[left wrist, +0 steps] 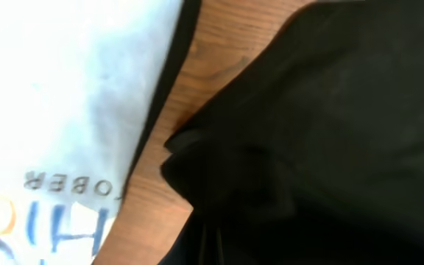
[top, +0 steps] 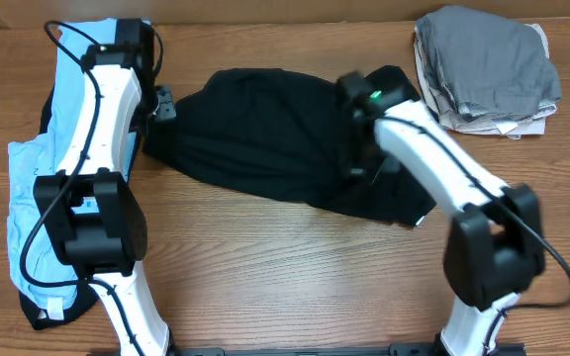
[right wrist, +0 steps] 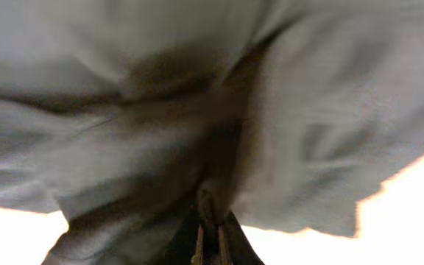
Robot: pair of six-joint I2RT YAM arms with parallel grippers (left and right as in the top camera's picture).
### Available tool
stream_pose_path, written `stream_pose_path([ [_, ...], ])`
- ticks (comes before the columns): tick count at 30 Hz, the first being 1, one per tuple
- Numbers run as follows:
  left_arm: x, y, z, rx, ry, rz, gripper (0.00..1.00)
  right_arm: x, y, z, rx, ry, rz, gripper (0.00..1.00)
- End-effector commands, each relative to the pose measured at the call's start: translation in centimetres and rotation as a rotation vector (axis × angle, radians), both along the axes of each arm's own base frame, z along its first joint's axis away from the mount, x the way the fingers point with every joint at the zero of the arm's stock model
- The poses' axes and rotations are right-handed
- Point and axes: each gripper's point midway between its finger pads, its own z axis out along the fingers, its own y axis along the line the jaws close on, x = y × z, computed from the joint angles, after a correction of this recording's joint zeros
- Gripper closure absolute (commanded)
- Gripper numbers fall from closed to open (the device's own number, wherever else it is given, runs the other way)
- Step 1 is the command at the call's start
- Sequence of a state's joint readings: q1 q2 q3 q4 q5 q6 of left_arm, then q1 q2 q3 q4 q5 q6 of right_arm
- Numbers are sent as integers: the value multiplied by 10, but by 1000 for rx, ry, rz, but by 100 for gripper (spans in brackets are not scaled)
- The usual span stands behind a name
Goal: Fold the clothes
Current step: 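Lift the black shirt high with both grippers and shake it out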
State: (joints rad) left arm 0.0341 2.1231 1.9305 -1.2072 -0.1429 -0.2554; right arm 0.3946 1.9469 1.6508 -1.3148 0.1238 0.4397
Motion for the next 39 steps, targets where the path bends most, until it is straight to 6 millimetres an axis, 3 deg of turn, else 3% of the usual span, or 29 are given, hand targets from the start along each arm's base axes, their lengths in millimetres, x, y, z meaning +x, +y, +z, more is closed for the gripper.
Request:
stream_pose_path([
  [1,19,0,66,9,-127,-35,96,21,-22,88,28,-203,-11,96],
  [6,13,0,143,22,-230,-63,96,23,-59,189,58,-389,-43,96],
  [11,-5,-1,221,36,-392,-73,96,7,-99,276,68,-594,-96,96],
  [18,-48,-12,328,27,-708,-106,96,-34,-132,363,80,-869,-137,96],
  [24,-114,-17,397,32,-914,-124,96,-91,-141,406,78,-1030,-141,96],
  [30,-168,-24,435,17,-1048,-147,96,-146,-142,435,76,-1162,-111,96],
  [35,-176,-26,440,10,-1065,-155,96,-155,-142,439,54,-1181,-78,96],
  [39,-158,-26,422,7,-991,-156,96,-136,-141,425,40,-1115,-59,96],
])
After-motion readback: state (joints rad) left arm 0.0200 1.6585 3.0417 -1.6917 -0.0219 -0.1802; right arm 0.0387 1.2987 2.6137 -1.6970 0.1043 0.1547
